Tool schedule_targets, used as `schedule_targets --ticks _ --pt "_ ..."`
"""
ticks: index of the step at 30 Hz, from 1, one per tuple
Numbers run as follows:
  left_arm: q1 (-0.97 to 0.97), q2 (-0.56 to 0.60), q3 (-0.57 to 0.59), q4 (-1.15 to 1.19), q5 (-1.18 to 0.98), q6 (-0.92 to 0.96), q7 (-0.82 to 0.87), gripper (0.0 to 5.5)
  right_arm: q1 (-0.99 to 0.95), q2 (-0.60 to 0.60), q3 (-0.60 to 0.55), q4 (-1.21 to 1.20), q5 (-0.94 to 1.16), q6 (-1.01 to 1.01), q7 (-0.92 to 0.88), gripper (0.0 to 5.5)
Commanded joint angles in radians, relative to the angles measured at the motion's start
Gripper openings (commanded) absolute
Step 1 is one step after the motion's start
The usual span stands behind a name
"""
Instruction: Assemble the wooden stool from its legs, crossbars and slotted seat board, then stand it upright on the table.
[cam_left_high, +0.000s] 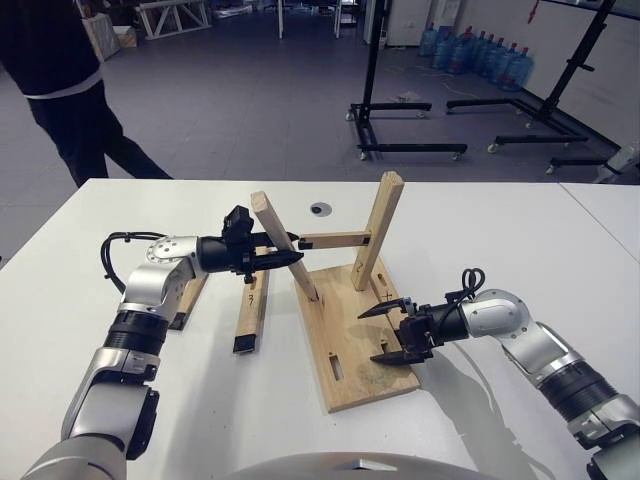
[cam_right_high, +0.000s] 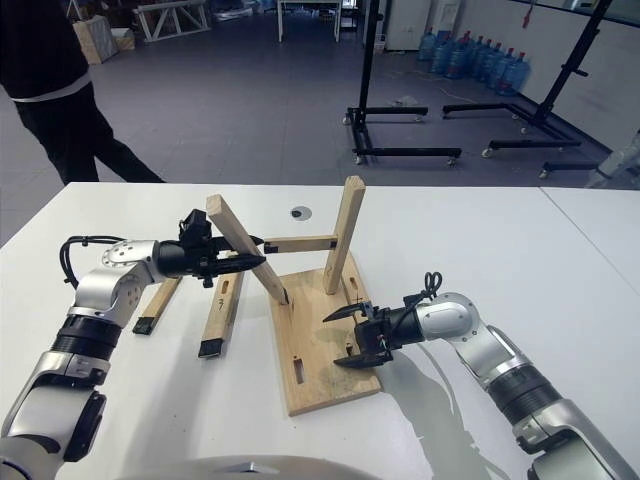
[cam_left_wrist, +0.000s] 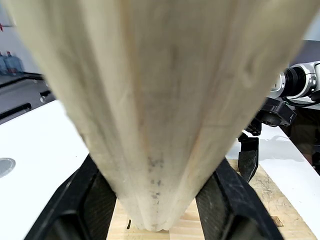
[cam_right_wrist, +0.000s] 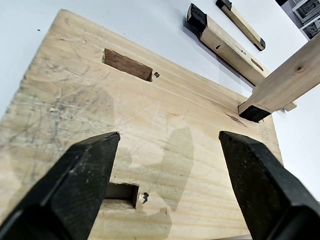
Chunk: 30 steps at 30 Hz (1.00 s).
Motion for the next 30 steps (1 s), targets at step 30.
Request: schedule_targets --ticks 30 --pt "-0.148 -0.078 -0.201 0.546 0.239 -0.107 -0.146 2.01 0.005 0.078 0.044 -0.033 -0.105 0.071 -0.002 3.67"
